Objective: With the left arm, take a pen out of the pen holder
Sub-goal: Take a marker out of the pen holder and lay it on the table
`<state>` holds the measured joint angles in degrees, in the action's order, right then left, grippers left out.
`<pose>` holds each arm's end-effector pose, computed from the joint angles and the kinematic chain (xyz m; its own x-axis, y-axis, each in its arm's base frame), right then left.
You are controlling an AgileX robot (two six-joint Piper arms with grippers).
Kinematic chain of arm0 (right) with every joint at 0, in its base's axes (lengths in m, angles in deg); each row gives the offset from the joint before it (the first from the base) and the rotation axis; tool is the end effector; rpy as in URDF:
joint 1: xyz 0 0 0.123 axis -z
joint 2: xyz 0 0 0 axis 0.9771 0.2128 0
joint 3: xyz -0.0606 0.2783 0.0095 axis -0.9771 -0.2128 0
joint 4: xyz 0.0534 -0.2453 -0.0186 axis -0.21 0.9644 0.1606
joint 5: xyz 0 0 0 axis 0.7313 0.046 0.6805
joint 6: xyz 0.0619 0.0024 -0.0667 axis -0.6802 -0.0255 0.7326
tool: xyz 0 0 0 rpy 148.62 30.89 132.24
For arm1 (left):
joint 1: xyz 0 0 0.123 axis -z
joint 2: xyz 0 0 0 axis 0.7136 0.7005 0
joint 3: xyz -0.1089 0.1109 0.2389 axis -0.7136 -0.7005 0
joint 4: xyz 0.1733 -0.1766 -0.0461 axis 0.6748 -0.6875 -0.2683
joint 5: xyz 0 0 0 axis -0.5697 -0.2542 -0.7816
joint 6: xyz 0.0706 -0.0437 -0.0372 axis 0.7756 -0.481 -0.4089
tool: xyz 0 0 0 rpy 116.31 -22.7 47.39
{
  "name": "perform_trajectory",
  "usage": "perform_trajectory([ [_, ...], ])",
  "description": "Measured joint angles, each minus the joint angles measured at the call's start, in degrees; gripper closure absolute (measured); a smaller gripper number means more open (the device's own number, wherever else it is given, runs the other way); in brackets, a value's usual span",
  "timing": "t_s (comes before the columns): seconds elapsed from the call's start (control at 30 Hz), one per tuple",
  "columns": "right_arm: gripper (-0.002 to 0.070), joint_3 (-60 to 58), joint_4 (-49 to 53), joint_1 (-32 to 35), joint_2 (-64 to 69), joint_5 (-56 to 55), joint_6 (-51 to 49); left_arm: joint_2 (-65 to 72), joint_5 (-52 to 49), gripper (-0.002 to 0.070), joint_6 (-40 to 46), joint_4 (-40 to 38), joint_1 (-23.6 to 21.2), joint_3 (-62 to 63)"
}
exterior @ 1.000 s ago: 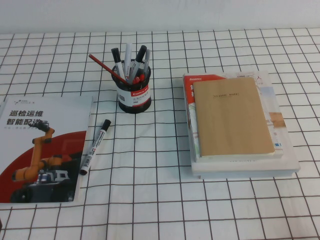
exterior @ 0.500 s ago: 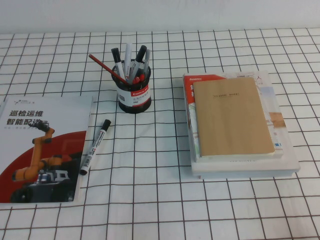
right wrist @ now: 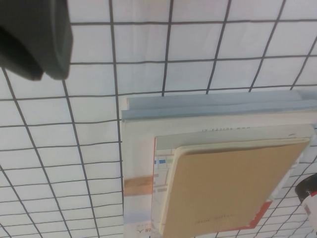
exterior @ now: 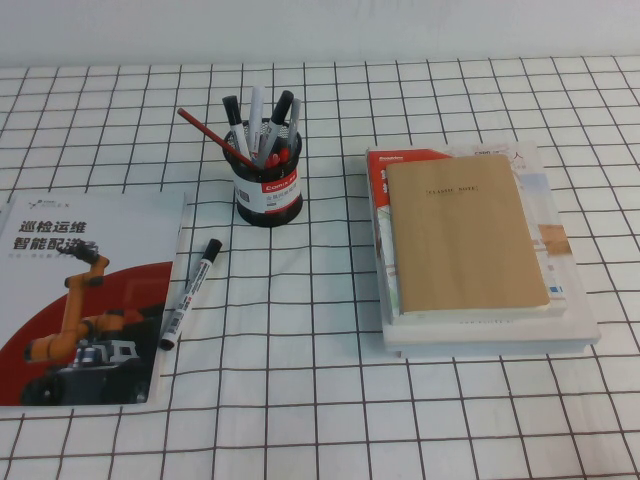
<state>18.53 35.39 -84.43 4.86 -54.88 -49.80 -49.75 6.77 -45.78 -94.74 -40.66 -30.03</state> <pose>0.0514 0.0108 0.1714 -0.3115 0.1298 -0.9413 -0.1166 0.9779 0.1734 0.0552 -0.0138 0.1948 -0.1284 -0.4864 -0.8642 0.1367 0.8544 -0.5012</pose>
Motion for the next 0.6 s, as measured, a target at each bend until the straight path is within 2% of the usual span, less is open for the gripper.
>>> perform_trajectory([
  [0.2,0.0691,0.0,0.0,0.0,0.0,0.0,0.0,0.0,-2.3,0.0678,1.8,0.0,0.0,2.2],
  [0.33,0.0691,0.0,0.0,0.0,0.0,0.0,0.0,2.5,-4.2,0.0678,4.3,0.0,0.0,8.8],
  [0.6,0.0691,0.0,0.0,0.0,0.0,0.0,0.0,17.5,-12.7,0.0678,11.3,0.1,0.0,21.4],
])
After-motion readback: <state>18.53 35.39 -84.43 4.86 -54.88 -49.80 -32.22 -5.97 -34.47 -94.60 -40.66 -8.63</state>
